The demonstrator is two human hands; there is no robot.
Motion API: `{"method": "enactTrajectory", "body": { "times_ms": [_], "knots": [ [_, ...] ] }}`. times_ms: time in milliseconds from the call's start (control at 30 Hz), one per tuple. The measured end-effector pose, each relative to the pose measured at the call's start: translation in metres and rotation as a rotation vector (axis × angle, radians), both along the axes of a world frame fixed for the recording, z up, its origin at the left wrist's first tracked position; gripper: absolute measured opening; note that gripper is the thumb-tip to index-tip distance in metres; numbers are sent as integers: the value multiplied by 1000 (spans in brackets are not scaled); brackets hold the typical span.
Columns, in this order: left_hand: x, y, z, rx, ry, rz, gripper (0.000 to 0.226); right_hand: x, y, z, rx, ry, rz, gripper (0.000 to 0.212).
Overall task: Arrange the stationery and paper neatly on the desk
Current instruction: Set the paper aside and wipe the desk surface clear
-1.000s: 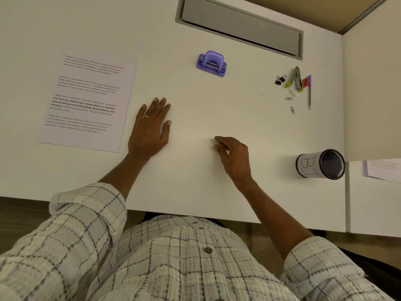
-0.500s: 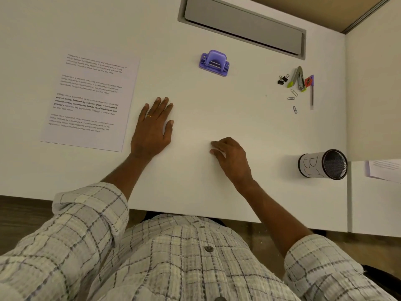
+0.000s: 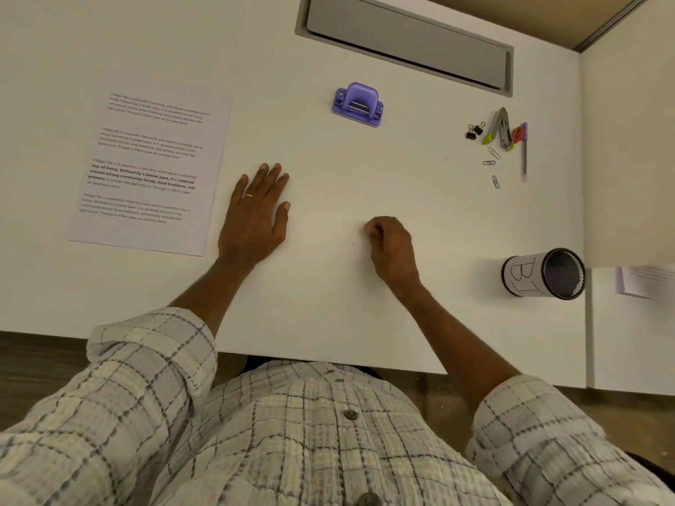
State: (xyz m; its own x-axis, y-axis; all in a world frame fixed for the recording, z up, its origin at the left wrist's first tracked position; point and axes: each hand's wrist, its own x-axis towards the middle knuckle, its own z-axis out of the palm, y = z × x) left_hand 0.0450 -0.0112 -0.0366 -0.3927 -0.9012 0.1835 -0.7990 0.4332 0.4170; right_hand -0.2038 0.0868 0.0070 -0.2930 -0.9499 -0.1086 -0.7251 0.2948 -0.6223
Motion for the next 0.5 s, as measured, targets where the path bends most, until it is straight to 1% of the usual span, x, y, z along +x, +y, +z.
{"method": "enactTrajectory", "body": {
  "times_ms": [33,100,133,167,200,267,367,500],
  "knots": [
    [0,0,0,-1,-1,0,52,-3,-1,5,38,-175,-129,15],
    [0,0,0,-1,-5,0,52,-8,0,16,114,-630,-322,13],
    [0,0,0,0,-6,0,52,-10,2,21,119,-829,-364,11],
    [0,0,0,2,-6,1,52,-13,4,24,113,-947,-379,10],
    [0,0,0,4,-6,1,52,-14,6,27,111,-998,-377,9],
    [0,0,0,10,-7,-1,52,-16,9,27,124,-1006,-371,13],
    [0,0,0,14,-13,-3,52,-15,12,24,171,-925,-349,19],
    [0,0,1,17,-12,-5,52,-11,12,23,203,-819,-323,17]
  ]
}}
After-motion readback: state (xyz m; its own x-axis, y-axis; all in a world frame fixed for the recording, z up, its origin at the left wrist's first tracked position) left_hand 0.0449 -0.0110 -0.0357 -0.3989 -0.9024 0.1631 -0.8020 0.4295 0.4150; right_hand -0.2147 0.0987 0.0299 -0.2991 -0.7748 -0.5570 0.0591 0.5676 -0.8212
